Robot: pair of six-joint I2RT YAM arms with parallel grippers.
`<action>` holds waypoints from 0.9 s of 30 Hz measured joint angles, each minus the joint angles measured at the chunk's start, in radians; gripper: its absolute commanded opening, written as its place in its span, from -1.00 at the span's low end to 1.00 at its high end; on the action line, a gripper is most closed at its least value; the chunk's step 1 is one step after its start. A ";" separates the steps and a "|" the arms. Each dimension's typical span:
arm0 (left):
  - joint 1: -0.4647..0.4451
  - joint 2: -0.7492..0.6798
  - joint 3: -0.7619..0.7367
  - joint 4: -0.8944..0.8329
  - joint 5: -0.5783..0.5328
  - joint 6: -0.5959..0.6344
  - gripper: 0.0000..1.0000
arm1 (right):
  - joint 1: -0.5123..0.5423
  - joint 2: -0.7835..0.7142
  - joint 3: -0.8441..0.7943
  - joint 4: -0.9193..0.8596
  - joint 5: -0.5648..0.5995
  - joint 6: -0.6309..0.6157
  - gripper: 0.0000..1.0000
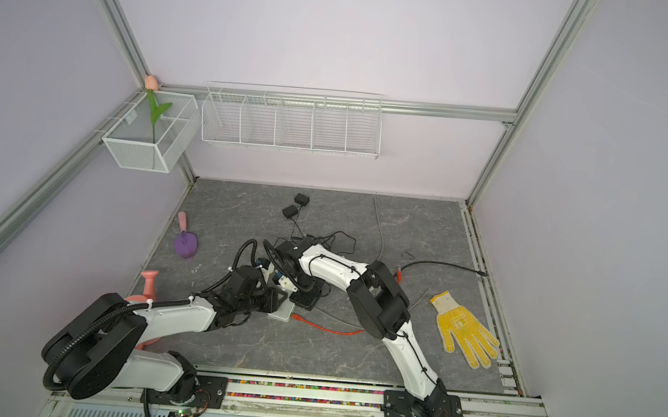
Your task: Insert the plug into the switch port
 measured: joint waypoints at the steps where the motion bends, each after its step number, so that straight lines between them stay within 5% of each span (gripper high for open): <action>1: -0.004 0.002 0.000 0.003 -0.004 0.000 -0.21 | 0.000 0.001 0.001 -0.001 0.000 0.000 -0.86; 27: -0.071 0.029 0.019 0.032 -0.105 -0.006 -0.18 | -0.020 0.076 0.120 -0.129 0.005 0.003 -0.86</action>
